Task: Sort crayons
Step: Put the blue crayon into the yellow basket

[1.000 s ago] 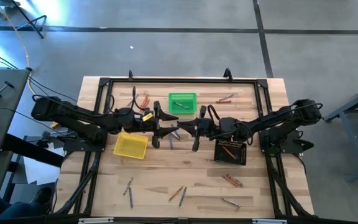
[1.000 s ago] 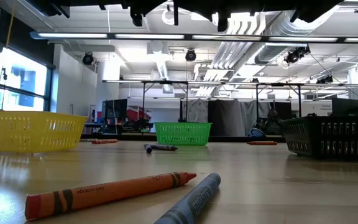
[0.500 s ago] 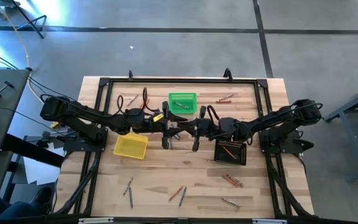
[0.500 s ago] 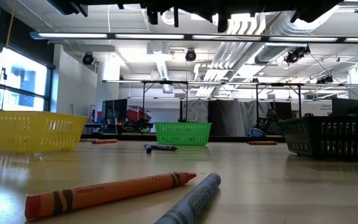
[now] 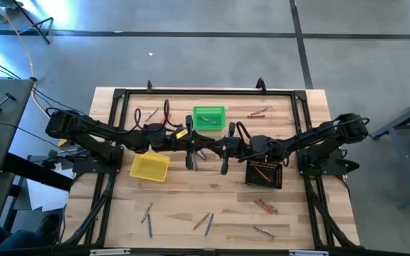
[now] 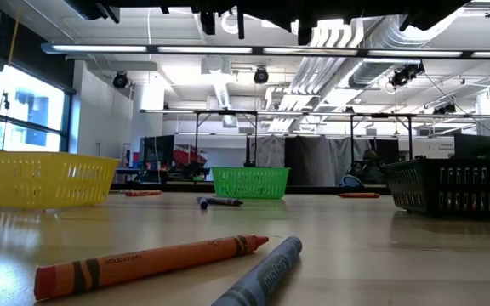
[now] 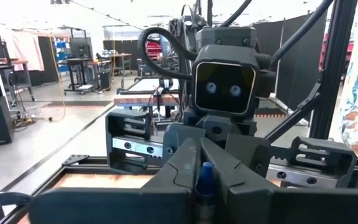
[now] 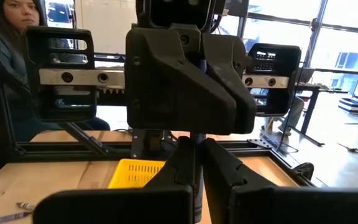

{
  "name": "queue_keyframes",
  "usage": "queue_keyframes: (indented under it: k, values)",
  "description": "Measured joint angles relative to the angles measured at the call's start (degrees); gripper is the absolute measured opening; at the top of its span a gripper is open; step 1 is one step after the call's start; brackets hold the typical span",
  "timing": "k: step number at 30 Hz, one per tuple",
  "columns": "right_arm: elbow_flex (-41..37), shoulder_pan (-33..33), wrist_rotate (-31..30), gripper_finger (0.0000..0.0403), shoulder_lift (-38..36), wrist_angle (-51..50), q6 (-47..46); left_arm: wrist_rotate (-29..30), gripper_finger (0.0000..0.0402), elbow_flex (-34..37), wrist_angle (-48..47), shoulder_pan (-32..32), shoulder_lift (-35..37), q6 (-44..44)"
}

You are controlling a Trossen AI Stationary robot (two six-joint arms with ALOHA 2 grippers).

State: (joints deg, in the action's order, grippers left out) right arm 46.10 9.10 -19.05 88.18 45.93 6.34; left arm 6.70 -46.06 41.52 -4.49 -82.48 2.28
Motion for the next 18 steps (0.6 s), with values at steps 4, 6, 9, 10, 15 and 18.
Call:
queue_keyframes:
  k: [4,6,9,10,15,18]
  values:
    - [0.0,0.0,0.0,0.0,0.0,-0.1,-0.4,0.0,0.0003,0.0,-0.4,0.0,0.0,0.0]
    - [0.0,0.0,0.0,0.0002,0.0,-0.1,-0.5,0.0,0.0002,0.0,-0.5,0.0,0.0,0.0]
    - [0.0,0.0,0.0,0.0013,0.0,-0.2,-1.7,0.0,0.0002,0.0,-0.9,0.0,0.0,-0.1]
    - [0.0,0.0,0.0,0.002,0.0,-0.6,-2.3,0.0,0.0001,0.0,-1.1,0.0,0.0,-0.1]
    - [0.0,-0.1,-0.6,0.0072,-1.4,-4.6,-4.0,0.7,0.0001,0.2,-4.5,-0.1,2.2,0.0]
    - [0.0,-0.1,-1.2,0.0102,-1.7,-5.5,-4.9,1.6,0.0001,0.2,-7.1,-0.1,4.6,0.8]
